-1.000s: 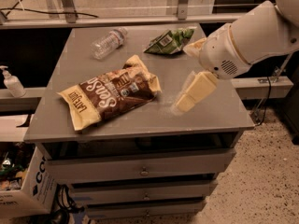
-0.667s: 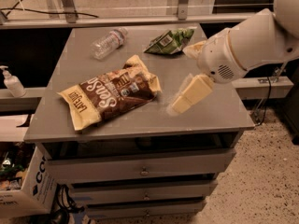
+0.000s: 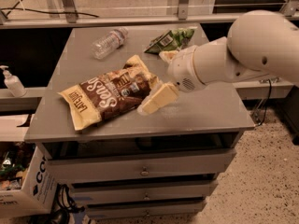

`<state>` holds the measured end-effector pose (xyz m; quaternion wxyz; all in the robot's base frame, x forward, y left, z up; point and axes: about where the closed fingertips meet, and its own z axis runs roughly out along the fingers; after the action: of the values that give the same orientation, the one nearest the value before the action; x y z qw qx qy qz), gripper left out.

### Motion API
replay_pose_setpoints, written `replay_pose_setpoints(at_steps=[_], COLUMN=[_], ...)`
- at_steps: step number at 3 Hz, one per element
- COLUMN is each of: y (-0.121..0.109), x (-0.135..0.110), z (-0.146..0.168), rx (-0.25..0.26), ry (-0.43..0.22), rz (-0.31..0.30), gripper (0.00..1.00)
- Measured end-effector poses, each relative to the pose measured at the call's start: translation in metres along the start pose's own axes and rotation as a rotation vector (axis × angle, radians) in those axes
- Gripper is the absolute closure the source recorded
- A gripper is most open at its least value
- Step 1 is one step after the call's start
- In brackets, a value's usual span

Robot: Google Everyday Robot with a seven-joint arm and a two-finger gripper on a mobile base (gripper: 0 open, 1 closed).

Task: Pick brown chip bag

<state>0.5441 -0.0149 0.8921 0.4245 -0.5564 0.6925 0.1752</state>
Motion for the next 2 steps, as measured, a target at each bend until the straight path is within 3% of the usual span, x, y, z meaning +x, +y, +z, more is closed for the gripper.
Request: replay_pose_setpoints(at_steps=[2], y=[-0.021], x=[0.007], z=[0.068], rx=[-0.019], ry=[-0.018], rz=[0.022], gripper=[0.00])
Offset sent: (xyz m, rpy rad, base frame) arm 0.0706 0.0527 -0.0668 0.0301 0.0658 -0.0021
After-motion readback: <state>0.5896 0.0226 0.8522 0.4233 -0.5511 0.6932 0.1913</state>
